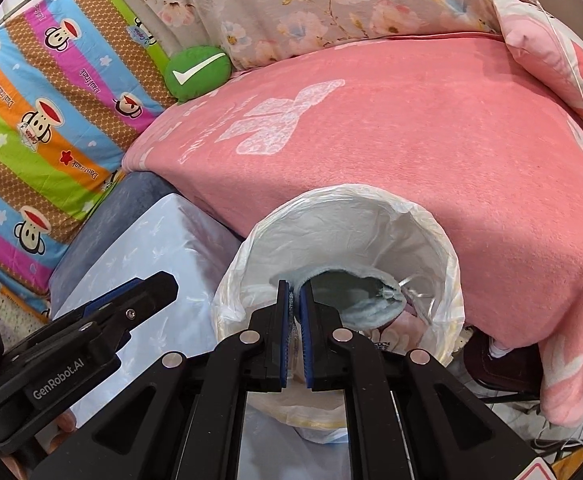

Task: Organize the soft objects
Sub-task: 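Open both grippers to drop the stocking and pouch into the bin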

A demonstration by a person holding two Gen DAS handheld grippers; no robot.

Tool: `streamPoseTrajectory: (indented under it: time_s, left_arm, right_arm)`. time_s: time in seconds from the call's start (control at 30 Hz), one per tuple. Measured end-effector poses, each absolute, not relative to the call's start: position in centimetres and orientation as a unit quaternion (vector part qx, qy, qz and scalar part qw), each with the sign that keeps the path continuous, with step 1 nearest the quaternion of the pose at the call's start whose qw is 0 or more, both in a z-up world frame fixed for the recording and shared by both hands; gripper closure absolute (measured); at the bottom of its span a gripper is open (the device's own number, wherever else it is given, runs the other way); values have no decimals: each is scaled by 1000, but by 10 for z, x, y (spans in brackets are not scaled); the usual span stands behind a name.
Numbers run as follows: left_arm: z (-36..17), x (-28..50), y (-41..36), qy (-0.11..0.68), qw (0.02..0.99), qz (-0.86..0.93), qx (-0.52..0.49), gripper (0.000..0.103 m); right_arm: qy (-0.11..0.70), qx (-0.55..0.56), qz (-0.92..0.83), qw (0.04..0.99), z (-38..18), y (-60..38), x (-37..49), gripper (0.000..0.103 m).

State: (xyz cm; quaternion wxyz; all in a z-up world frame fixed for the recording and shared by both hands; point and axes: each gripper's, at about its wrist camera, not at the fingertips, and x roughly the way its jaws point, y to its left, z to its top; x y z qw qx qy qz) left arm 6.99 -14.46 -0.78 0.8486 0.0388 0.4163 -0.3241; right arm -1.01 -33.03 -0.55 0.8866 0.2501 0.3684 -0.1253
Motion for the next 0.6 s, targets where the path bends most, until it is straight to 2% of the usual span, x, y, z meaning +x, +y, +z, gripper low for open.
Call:
streamPoseTrajectory:
  time_s: [0.2, 0.37, 0.47, 0.6]
  left_arm:
    - [-5, 69, -143, 405, 857, -315, 44, 52]
    - [-4, 68, -138, 401, 863, -304, 46, 47]
    - [-5, 68, -134, 399, 866, -297, 47, 44]
    - [-6, 67, -129, 398, 869, -289, 49, 42]
  right_arm:
    - [367, 241, -127, 889, -4, -327, -10, 92]
    - [371, 228, -122, 892, -2, -322, -11, 85]
    - [376, 210, -118, 895, 0, -316, -13, 77]
    - [381, 185, -119, 898, 2, -307, -14, 75]
